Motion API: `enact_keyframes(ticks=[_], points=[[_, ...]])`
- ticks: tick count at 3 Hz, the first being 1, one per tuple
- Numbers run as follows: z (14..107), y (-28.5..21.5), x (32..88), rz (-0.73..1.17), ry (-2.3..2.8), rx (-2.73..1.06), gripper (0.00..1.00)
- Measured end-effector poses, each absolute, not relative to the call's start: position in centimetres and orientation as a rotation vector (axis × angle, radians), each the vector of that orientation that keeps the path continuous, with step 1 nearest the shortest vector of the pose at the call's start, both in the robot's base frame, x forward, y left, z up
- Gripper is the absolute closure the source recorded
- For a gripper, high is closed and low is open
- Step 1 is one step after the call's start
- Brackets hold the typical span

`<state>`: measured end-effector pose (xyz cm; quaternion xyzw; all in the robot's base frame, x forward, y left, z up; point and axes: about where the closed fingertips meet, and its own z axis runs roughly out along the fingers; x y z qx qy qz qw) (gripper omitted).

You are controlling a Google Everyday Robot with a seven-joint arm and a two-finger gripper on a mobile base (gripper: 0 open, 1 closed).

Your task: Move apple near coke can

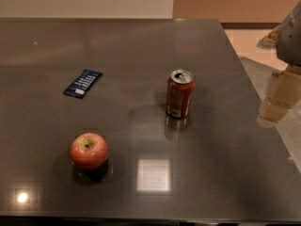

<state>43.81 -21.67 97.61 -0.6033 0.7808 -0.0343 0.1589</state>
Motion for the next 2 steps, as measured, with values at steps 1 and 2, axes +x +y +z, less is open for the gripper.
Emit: enact_keyframes(ticks=[1,2], points=[[97.6,-21.7,43.8,-0.098,2.232,-1.725,0.0],[98.1,-20.4,43.7,-0.116,2.193,-1.773,0.0]])
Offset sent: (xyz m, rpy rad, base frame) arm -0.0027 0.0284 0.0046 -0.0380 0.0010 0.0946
